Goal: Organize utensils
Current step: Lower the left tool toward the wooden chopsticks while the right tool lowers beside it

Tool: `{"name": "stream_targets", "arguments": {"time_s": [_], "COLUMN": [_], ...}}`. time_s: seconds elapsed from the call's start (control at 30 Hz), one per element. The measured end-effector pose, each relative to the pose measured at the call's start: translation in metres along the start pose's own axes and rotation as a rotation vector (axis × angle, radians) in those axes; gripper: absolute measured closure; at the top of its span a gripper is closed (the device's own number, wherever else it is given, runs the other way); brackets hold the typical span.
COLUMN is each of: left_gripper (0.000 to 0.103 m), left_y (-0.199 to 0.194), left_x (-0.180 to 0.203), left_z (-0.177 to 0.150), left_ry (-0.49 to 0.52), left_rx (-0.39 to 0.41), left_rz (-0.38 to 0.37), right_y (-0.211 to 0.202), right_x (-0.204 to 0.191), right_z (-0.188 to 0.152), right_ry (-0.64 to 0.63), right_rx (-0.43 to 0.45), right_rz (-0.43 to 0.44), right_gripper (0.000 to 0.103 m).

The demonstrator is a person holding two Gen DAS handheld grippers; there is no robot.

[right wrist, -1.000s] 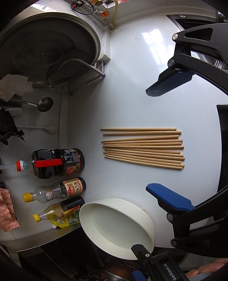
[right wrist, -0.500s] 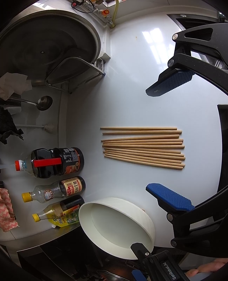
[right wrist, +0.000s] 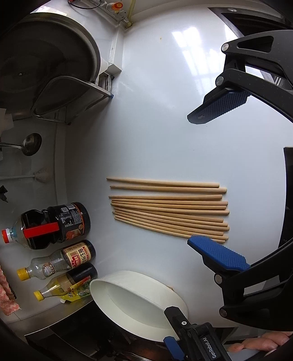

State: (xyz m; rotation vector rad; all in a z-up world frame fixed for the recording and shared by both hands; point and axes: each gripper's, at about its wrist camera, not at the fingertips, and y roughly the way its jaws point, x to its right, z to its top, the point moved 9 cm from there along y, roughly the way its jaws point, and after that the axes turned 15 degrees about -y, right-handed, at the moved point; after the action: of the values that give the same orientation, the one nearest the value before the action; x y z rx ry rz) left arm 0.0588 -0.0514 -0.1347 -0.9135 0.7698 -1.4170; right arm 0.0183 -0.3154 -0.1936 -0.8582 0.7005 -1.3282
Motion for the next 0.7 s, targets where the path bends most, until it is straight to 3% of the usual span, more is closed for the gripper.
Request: {"name": "stream_targets", "arguments": {"time_s": [0.3,0.43,0.7], "left_gripper": [0.006,0.006,0.006], "left_y": [0.038,0.058,0.079], "left_x": [0.04,0.046,0.049], "left_z": [-0.01,-0.016,-0.015], "left_ry": [0.017,0.004,0.039], "left_rx": [0.016,-0.008,0.025], "left_rz": [-0.061,-0.071,-0.032], "right_y": [0.039,0.062,0.102], "right_x": [0.018,0.027,0.036], "right_z": [0.002,0.004,0.007], "right_ry": [-0.071,-0.074,-0.073], "right_rx": [0.067,0.047,-0.001], "right_rz": [0.005,-0.005,-0.038], "right_gripper": [0.008,0.008,0.009]}}
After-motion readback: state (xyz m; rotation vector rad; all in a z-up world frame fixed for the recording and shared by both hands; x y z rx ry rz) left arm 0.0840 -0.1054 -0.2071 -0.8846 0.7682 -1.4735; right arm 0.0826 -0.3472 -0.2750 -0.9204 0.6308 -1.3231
